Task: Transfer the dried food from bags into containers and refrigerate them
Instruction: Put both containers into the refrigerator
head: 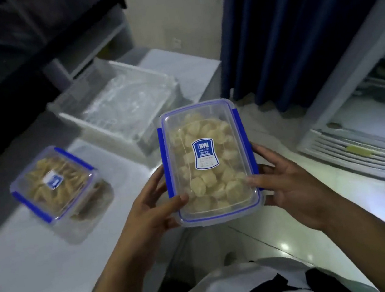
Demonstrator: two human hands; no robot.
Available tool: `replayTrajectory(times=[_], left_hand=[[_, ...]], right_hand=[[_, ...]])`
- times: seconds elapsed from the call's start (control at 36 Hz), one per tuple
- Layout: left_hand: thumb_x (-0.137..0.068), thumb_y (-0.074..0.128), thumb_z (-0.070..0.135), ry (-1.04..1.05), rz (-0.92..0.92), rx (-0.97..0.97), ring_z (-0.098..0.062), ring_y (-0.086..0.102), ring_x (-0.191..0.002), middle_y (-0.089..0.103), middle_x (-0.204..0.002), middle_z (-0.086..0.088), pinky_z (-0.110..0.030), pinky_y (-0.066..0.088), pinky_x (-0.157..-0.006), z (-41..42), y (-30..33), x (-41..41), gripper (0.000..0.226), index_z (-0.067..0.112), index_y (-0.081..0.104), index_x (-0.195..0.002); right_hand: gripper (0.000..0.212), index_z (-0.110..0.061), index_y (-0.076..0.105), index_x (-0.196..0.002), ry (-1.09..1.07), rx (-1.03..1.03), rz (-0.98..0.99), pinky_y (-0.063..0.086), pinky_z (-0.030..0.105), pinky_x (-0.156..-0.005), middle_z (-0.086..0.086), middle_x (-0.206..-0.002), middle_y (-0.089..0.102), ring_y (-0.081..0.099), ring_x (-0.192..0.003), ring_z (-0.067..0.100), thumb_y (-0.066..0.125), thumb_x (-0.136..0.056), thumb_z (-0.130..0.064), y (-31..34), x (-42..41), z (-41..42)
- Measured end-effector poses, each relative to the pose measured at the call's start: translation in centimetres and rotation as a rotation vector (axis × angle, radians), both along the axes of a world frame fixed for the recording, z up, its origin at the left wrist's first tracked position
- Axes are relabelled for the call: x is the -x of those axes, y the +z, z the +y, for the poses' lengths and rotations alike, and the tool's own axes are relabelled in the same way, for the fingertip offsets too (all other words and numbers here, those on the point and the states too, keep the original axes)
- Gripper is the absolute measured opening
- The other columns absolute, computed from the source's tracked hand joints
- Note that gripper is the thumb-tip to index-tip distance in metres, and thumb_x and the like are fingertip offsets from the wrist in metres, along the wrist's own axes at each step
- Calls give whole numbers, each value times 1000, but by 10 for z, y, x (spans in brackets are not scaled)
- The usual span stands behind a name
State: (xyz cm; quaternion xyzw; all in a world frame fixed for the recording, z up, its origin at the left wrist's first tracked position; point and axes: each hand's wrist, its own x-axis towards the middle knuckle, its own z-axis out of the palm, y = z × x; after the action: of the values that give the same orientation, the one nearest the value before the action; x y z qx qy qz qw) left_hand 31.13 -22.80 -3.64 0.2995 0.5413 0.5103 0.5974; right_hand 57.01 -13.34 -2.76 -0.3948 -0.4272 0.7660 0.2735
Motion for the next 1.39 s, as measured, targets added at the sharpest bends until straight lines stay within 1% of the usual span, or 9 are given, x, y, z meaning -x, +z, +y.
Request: replayTrajectory(times=[0.28, 0.5, 0.61, 0.75, 0.92, 1.06, 1.11, 1.22, 1.39], left_hand=[[-67, 87, 24, -387, 82, 23, -29, 71, -108, 68, -130, -1, -47, 58, -77, 146, 7, -112, 74, 45, 60, -132], [-73, 80, 18, -709, 107, 8, -28, 71, -109, 69, -127, -4, -40, 61, -73, 283, -3, -197, 76, 36, 52, -141], [-72, 85, 29, -899, 92, 28, -29, 71, -107, 68, -129, -4, -34, 57, -68, 359, -12, -234, 76, 44, 53, -139], [-74, 77, 56, -1135, 173, 20, -14, 68, -113, 70, -124, 9, -30, 59, -77, 460, 1, -280, 63, 48, 56, -133], [-85, 76, 41, -985, 333, -152, -12, 60, -115, 58, -136, 2, -33, 50, -92, 602, 5, -369, 67, 33, 47, -145], [-84, 80, 33, -901, 435, -340, -15, 43, -136, 38, -155, -3, -25, 40, -101, 698, -1, -463, 84, 27, 34, -153], [-83, 82, 31, -877, 398, -352, -9, 46, -127, 43, -148, 2, -22, 40, -97, 718, -5, -491, 81, 25, 37, -149], [-83, 81, 20, -711, 341, -421, 2, 55, -86, 55, -100, 13, -21, 46, -85, 731, -20, -527, 46, 19, 49, -116], [-91, 72, 12, -583, 293, -431, -13, 61, -103, 60, -117, -2, -26, 51, -94, 729, -30, -538, 49, 12, 47, -133]], right_hand=[[66, -57, 62, -121, -391, -8, -17, 61, 40, -78, 5, -115, 75, 73, -101, 25, 88, -65, -32, -11, -123, 38], [68, -52, 59, -127, -699, 38, -50, 59, 39, -76, 5, -118, 74, 73, -103, 25, 84, -72, -20, -28, -190, 96], [74, -48, 61, -126, -831, 85, -53, 59, 38, -70, 7, -117, 74, 74, -99, 26, 87, -62, -21, -34, -217, 136], [56, -46, 66, -121, -997, 141, -54, 56, 54, -85, 2, -120, 73, 73, -95, 24, 73, -80, -9, -31, -238, 179], [56, -45, 69, -118, -1237, 200, -54, 59, 48, -74, 2, -113, 76, 76, -91, 25, 75, -78, -6, -29, -247, 205], [61, -42, 66, -124, -1338, 223, 7, 54, 57, -89, 4, -124, 72, 70, -108, 37, 76, -71, -14, -27, -254, 199], [63, -42, 67, -123, -1414, 236, 27, 54, 59, -90, 6, -123, 72, 70, -107, 39, 79, -67, -16, -26, -257, 192], [71, -40, 65, -125, -1542, 247, 26, 57, 59, -82, 9, -119, 73, 71, -103, 42, 84, -61, -16, -20, -267, 179], [68, -38, 67, -122, -1614, 240, 5, 58, 52, -76, 8, -117, 74, 72, -99, 41, 81, -58, -18, -15, -277, 158]])
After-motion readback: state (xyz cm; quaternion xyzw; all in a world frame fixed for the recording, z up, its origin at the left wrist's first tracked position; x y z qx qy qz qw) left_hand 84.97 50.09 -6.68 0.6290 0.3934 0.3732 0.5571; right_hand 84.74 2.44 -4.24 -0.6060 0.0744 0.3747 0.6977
